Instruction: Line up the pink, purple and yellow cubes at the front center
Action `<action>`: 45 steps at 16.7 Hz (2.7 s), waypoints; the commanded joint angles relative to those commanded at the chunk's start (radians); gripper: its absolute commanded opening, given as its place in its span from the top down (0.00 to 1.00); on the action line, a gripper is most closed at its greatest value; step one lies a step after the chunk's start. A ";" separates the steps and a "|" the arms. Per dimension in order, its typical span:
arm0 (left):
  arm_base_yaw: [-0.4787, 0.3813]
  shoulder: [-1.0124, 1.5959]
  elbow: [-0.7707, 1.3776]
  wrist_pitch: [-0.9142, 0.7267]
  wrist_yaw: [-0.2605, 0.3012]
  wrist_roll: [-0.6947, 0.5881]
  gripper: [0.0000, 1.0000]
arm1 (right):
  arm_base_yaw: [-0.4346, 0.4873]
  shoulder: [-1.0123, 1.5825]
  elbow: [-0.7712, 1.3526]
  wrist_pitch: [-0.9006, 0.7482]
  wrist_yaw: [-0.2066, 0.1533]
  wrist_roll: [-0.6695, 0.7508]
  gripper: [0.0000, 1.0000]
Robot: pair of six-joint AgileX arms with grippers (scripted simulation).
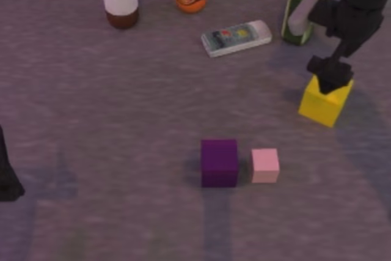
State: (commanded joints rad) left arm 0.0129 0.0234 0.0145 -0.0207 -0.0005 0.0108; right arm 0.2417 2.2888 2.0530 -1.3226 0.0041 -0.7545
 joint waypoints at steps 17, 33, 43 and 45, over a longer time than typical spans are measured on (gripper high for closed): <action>0.007 -0.023 -0.014 0.021 0.000 -0.011 0.00 | 0.004 0.087 -0.226 0.301 0.001 -0.005 0.00; 0.007 -0.023 -0.014 0.021 0.000 -0.011 0.00 | 0.004 0.087 -0.227 0.302 0.001 -0.005 0.98; 0.007 -0.023 -0.014 0.021 0.000 -0.011 0.00 | 0.002 0.075 -0.225 0.291 -0.001 -0.002 1.00; 0.007 -0.023 -0.014 0.021 0.000 -0.011 0.00 | 0.002 0.066 -0.189 0.253 -0.002 -0.001 1.00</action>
State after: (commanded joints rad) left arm 0.0200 0.0000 0.0000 0.0000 0.0000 0.0000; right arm 0.2437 2.3549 1.8642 -1.0693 0.0025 -0.7557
